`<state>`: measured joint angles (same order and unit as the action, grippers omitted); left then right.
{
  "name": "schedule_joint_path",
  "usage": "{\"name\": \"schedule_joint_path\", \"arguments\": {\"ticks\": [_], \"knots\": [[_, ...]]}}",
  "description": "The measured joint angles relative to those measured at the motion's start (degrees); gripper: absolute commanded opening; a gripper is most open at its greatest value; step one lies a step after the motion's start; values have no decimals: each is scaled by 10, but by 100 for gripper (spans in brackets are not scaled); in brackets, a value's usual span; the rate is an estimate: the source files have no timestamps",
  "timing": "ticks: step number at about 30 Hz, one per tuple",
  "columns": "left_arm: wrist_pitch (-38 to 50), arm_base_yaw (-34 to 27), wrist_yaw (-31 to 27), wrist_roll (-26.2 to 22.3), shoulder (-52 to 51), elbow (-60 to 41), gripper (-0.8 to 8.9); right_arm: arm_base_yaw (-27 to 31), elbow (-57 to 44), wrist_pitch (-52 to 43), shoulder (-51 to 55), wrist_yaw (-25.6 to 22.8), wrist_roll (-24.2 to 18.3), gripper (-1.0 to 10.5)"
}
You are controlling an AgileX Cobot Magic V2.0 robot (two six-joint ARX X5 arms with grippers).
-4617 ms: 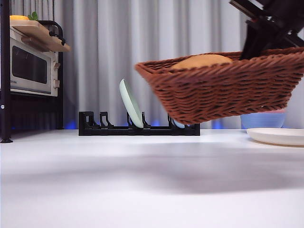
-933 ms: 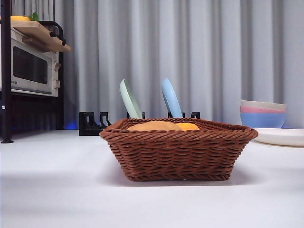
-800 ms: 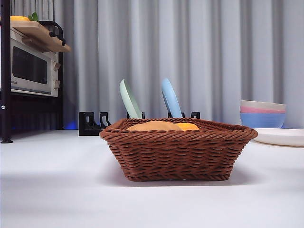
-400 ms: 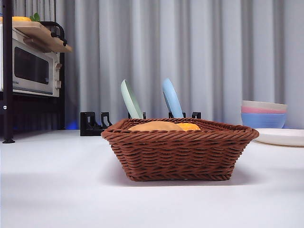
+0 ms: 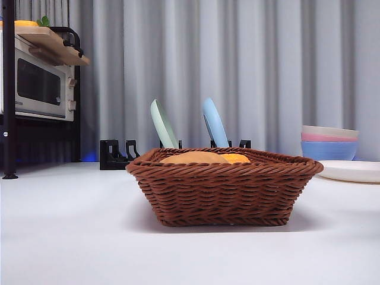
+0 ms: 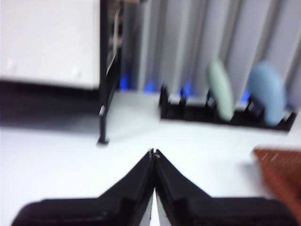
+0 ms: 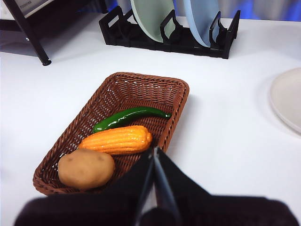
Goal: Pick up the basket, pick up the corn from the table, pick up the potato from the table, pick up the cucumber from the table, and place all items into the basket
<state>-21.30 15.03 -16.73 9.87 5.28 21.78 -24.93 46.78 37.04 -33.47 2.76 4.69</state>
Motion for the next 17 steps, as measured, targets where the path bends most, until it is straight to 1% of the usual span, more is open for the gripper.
{"name": "schedule_joint_path", "arguments": {"ticks": [4, 10, 12, 17], "knots": [[6, -44, 42, -13, -44, -93, -3, 0, 0, 0, 0, 0, 0, 2], [102, -88, 144, -46, -49, -168, -3, 0, 0, 0, 0, 0, 0, 2], [107, -97, 155, -56, -49, -180, -3, 0, 0, 0, 0, 0, 0, 2], [104, -113, 157, -64, -49, -200, -3, 0, 0, 0, 0, 0, 0, 2]]}}
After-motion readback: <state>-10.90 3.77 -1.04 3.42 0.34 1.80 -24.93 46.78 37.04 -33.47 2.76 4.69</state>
